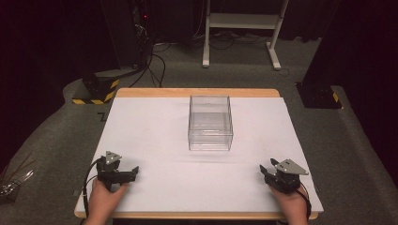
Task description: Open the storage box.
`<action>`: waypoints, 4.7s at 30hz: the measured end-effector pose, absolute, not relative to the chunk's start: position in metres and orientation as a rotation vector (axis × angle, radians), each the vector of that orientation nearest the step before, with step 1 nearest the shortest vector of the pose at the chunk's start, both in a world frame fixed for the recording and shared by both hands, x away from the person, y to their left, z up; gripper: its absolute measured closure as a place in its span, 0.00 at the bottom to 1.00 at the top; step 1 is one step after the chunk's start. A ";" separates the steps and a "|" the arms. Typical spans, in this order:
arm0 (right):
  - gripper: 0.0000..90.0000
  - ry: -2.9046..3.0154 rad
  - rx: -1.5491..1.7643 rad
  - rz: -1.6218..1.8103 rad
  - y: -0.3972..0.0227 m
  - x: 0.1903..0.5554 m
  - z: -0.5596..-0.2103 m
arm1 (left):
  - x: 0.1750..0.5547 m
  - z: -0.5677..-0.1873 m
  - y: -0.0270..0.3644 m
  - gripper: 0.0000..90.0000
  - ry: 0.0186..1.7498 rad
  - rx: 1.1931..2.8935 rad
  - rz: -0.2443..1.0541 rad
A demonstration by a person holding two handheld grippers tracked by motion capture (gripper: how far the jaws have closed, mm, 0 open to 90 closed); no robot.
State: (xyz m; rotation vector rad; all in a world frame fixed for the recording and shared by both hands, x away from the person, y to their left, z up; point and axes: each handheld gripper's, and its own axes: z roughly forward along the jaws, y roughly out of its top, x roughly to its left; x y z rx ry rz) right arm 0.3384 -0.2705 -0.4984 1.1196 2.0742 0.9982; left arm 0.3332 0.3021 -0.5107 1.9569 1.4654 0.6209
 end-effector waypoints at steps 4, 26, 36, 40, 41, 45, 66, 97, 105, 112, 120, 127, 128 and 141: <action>0.51 2.076 1.091 0.983 -0.267 0.337 -0.498 | 0.333 -0.511 0.302 0.01 1.465 1.957 0.620; 0.52 2.112 1.020 1.070 -0.236 0.330 -0.492 | 0.333 -0.511 0.302 0.01 1.466 1.956 0.618; 0.60 2.134 0.943 1.135 -0.222 0.327 -0.489 | 0.333 -0.511 0.302 0.01 1.465 1.957 0.620; 0.59 2.155 0.915 1.120 -0.212 0.326 -0.489 | 0.333 -0.511 0.302 0.01 1.465 1.956 0.619; 0.59 2.170 0.911 1.109 -0.209 0.326 -0.489 | 0.333 -0.511 0.302 0.01 1.465 1.956 0.619; 0.62 2.196 0.891 1.114 -0.200 0.324 -0.488 | 0.333 -0.511 0.302 0.01 1.465 1.956 0.619; 0.60 2.204 0.924 1.156 -0.171 0.338 -0.480 | 0.333 -0.511 0.302 0.01 1.465 1.957 0.620; 0.61 2.166 0.970 1.308 -0.139 0.373 -0.470 | 0.333 -0.511 0.302 0.01 1.465 1.957 0.619; 0.60 2.144 0.991 1.318 -0.133 0.381 -0.467 | 0.333 -0.511 0.302 0.01 1.466 1.955 0.617; 0.58 2.133 1.012 1.340 -0.131 0.391 -0.465 | 0.333 -0.511 0.302 0.01 1.468 1.952 0.616; 0.56 2.128 1.008 1.336 -0.126 0.399 -0.462 | 0.333 -0.511 0.302 0.01 1.468 1.953 0.616; 0.56 2.125 1.020 1.363 -0.124 0.406 -0.461 | 0.333 -0.511 0.302 0.01 1.468 1.953 0.616; 0.56 2.127 1.021 1.361 -0.123 0.407 -0.462 | 0.333 -0.511 0.302 0.01 1.468 1.953 0.615; 0.63 2.144 1.018 1.371 -0.117 0.416 -0.462 | 0.333 -0.511 0.302 0.01 1.468 1.953 0.616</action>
